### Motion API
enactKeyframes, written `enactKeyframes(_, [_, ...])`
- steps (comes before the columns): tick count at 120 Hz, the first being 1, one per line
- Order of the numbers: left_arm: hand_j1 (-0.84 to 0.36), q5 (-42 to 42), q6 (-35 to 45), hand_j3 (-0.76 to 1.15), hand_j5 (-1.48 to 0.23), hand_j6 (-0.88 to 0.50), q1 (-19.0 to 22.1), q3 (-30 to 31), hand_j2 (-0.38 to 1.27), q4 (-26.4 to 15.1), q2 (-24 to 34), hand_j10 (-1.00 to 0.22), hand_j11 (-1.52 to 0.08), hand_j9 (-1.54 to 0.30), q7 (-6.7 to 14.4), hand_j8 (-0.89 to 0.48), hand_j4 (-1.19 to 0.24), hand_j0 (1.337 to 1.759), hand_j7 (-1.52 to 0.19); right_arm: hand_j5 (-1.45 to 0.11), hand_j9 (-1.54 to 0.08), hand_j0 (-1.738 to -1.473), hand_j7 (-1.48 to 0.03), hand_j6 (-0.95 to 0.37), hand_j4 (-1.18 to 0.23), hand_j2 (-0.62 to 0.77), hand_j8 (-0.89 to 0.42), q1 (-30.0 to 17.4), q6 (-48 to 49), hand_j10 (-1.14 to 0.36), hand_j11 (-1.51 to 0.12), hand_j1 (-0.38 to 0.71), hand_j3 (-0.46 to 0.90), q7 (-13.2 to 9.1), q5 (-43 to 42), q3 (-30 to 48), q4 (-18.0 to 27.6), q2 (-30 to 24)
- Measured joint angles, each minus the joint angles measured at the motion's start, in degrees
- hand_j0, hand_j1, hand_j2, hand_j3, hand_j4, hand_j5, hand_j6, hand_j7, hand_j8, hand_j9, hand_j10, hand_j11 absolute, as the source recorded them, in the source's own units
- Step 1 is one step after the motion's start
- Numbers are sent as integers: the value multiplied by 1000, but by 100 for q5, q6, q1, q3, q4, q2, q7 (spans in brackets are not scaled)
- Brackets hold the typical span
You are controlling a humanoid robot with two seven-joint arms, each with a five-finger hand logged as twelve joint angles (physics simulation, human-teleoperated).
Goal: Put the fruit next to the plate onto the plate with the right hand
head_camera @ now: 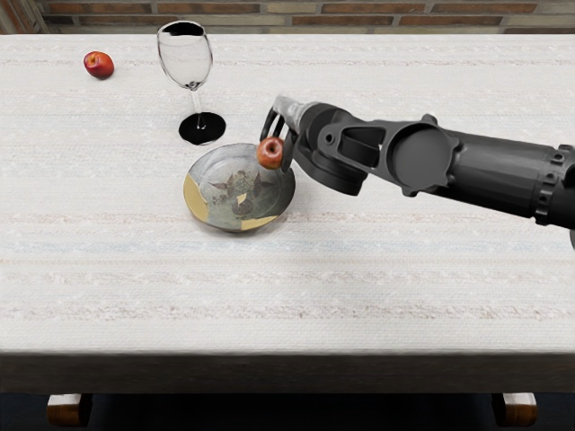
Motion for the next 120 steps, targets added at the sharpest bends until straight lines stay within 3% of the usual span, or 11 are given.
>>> enactKeyframes(105, [349,0,0,0,0,0,18,-29,0,0,0,0,0,0,0,0,0,1658,0,-860,-866,-1657,-863,-529,-670,315,-645,-202,466,-660,-868,315,0,1,-21,472,48,0])
enactKeyframes(108, [349,0,0,0,0,0,18,-29,0,0,0,0,0,0,0,0,0,1658,0,-828,-833,-1657,-830,-517,-644,279,-623,-209,467,-635,-835,297,0,0,-22,472,49,0])
enactKeyframes(120, [349,0,0,0,0,0,17,-30,0,0,0,0,0,0,0,0,0,1658,0,-513,-516,-1658,-514,-321,-399,171,-386,-218,438,-393,-517,51,0,-2,-13,473,50,0])
